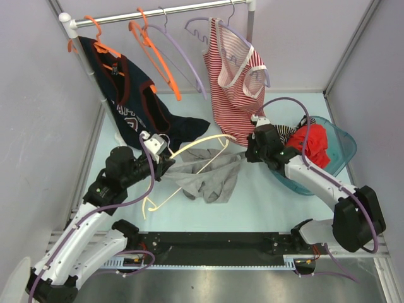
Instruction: Place the tank top on the hanger
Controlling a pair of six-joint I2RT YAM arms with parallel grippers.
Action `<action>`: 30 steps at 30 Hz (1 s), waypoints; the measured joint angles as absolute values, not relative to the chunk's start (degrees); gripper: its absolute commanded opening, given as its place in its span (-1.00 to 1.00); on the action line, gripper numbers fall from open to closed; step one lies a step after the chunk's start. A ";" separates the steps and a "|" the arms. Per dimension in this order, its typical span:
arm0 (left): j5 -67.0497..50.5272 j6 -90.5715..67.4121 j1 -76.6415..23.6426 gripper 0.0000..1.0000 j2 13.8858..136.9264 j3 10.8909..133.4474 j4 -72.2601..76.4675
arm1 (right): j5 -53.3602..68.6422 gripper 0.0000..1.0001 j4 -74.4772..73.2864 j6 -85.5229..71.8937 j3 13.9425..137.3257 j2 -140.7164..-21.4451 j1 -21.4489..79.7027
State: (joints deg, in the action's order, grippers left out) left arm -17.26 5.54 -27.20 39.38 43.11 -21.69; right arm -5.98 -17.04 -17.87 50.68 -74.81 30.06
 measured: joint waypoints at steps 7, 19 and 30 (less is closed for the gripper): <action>-18.76 5.56 -27.20 -1.00 39.99 43.07 -21.58 | -4.60 -1.00 -16.99 -14.76 57.54 -77.38 27.59; -19.16 5.56 -27.20 -1.00 41.06 43.07 -21.47 | -3.49 -1.00 -19.90 -11.81 62.74 -75.55 26.13; -19.77 5.56 -27.20 -1.00 41.25 43.07 -21.47 | -1.61 -1.00 -24.16 -11.86 64.93 -71.75 26.50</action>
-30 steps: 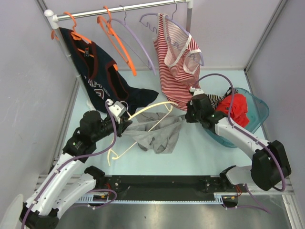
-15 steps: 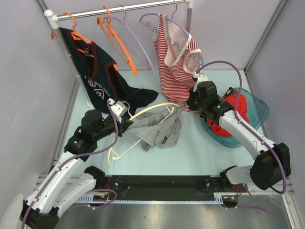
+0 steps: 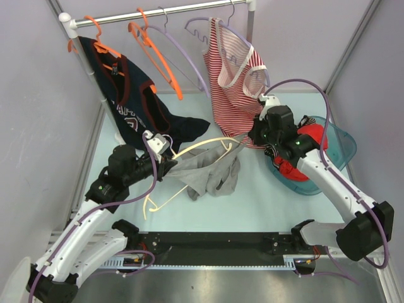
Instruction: Place the tank top on the hanger
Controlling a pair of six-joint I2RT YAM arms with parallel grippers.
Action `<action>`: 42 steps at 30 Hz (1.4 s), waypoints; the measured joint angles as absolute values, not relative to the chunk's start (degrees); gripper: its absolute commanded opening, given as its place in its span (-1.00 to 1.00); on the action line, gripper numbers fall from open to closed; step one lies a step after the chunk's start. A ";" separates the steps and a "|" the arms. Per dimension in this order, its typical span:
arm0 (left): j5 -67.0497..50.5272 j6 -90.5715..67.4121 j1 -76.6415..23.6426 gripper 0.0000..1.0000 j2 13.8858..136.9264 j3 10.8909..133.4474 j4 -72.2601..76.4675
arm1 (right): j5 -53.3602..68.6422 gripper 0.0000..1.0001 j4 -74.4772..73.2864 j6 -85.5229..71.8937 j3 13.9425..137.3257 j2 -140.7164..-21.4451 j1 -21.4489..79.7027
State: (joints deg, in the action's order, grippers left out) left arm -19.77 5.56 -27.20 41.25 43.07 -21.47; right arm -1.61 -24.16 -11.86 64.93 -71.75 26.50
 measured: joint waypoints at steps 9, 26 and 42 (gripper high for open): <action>-19.75 5.56 -27.20 -1.00 41.25 43.07 -21.50 | -1.76 -1.00 -26.55 -11.84 69.67 -71.59 31.44; -19.70 5.56 -27.20 -1.00 41.32 43.07 -21.54 | -2.55 -1.00 -29.06 -11.68 79.33 -78.98 46.17; -16.69 5.56 -27.18 -1.00 42.61 43.07 -21.56 | -8.64 -1.00 -32.86 -9.34 83.99 -74.61 55.37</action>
